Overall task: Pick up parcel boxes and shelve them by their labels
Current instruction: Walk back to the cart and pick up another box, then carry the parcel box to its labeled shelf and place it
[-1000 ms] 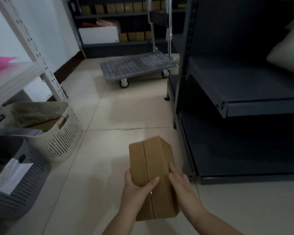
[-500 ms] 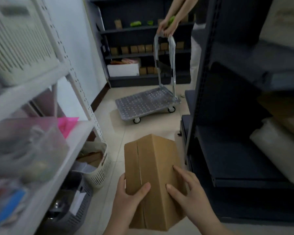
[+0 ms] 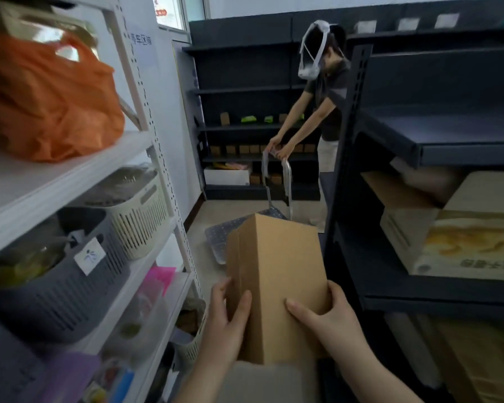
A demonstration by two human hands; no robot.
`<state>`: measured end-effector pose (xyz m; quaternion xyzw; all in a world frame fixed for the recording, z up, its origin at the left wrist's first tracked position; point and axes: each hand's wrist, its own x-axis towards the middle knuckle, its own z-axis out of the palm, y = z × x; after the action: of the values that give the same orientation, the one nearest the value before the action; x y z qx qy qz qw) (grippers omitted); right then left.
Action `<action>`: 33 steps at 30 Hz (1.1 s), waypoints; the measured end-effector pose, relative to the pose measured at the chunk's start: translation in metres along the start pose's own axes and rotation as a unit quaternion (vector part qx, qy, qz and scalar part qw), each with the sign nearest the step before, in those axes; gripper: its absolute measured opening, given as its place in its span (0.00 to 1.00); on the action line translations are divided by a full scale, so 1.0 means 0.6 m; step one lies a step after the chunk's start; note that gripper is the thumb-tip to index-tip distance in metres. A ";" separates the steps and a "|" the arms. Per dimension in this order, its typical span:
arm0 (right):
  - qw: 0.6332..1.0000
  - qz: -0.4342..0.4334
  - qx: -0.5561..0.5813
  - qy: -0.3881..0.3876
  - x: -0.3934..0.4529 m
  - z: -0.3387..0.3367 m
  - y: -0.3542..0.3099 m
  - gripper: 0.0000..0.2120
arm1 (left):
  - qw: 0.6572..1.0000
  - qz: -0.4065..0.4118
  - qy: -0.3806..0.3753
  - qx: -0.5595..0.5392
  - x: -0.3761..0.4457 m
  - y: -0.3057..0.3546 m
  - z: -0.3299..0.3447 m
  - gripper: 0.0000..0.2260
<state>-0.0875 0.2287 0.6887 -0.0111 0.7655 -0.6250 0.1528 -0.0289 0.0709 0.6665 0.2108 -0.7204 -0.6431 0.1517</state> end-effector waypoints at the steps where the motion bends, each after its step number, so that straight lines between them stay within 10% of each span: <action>1: 1.000 -0.011 -0.005 0.012 -0.008 -0.001 -0.020 0.47 | 1.000 0.002 -0.014 0.006 -0.007 0.022 -0.002 0.24; 5: 0.998 -0.055 -0.025 0.027 -0.035 -0.009 -0.068 0.44 | 0.998 -0.028 -0.064 0.005 -0.030 0.085 -0.007 0.49; 18: 0.990 -0.046 0.129 -0.034 -0.042 -0.078 -0.056 0.12 | 0.941 -0.123 -0.083 -0.304 -0.054 0.082 -0.022 0.16; 26: 0.940 0.101 0.238 -0.224 -0.026 -0.076 -0.031 0.29 | 0.899 -0.125 -0.099 -0.407 -0.052 0.079 -0.007 0.16; 33: 0.946 0.090 0.204 -0.234 -0.021 -0.079 -0.035 0.28 | 0.915 -0.149 -0.095 -0.362 -0.040 0.066 -0.006 0.15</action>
<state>-0.0906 0.2717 0.7200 -0.0568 0.5622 -0.7312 0.3822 -0.0107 0.0831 0.7075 0.1840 -0.4093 -0.8922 0.0507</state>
